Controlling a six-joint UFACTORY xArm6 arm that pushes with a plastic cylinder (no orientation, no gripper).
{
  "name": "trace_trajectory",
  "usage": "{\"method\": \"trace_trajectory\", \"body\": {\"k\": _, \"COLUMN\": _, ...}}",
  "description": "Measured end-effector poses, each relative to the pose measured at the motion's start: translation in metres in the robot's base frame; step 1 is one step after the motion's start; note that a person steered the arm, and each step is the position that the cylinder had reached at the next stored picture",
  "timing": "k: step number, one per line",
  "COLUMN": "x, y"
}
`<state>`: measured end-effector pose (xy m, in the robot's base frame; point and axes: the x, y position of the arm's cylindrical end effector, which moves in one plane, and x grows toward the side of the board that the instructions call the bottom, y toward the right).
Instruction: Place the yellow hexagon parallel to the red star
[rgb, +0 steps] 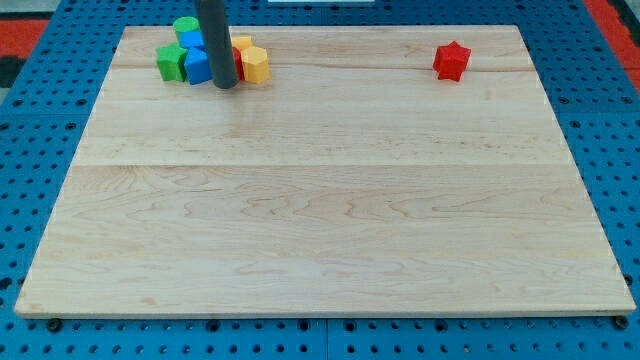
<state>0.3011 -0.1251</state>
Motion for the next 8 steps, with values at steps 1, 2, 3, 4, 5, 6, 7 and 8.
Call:
{"method": "trace_trajectory", "body": {"k": 1, "x": 0.001, "y": 0.001}}
{"method": "trace_trajectory", "body": {"k": 2, "x": -0.018, "y": 0.001}}
{"method": "trace_trajectory", "body": {"k": 3, "x": -0.03, "y": 0.035}}
{"method": "trace_trajectory", "body": {"k": 4, "x": -0.016, "y": 0.086}}
{"method": "trace_trajectory", "body": {"k": 5, "x": -0.026, "y": 0.077}}
{"method": "trace_trajectory", "body": {"k": 6, "x": -0.049, "y": 0.063}}
{"method": "trace_trajectory", "body": {"k": 7, "x": -0.048, "y": 0.141}}
{"method": "trace_trajectory", "body": {"k": 8, "x": -0.036, "y": 0.169}}
